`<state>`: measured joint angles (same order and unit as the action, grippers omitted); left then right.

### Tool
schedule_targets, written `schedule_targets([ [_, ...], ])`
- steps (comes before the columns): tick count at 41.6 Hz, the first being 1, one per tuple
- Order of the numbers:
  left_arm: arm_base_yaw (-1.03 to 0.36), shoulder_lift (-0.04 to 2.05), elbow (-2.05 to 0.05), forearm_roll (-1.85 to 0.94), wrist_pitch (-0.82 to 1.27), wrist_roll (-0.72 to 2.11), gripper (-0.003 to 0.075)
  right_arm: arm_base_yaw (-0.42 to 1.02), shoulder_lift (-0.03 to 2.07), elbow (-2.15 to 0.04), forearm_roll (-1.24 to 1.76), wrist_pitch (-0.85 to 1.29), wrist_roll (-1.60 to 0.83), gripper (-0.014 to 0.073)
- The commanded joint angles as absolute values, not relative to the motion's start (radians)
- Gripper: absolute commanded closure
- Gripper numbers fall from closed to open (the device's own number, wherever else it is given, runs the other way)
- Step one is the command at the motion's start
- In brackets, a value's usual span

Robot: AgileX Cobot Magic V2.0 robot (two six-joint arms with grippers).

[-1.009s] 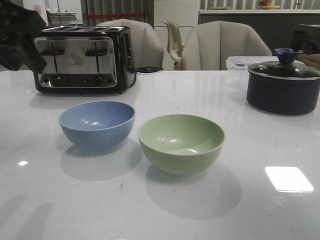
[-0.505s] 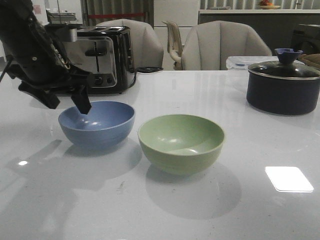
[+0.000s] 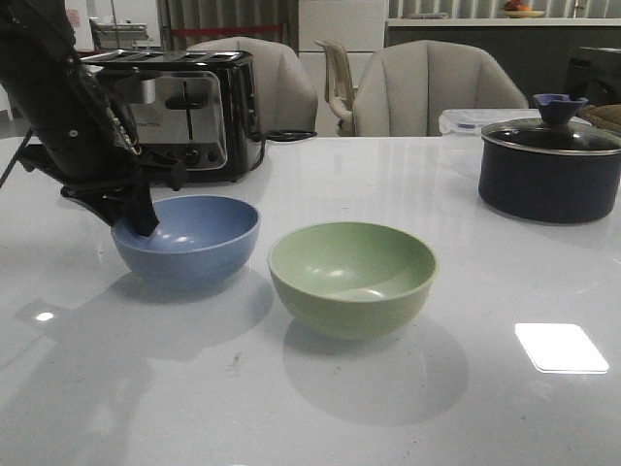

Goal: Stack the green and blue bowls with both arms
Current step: 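Lower the left gripper onto the rim of the light blue bowl, then lift the blue bowl and carry it over the green bowl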

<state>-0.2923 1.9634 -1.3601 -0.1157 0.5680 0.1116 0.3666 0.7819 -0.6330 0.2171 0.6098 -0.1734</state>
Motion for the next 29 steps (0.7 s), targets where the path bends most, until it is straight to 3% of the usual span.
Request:
schedule_targets([
  [1,-0.3,1.911,-1.392,-0.124,0.551,0.106,0.0619,0.367,0.773,-0.66,0.219,0.545,-0.184,0.0225],
  [29,-0.351,1.691,-1.621,-0.197,0.849,0.106,0.0619,0.367,0.773,-0.66,0.219,0.545,-0.184,0.0225],
])
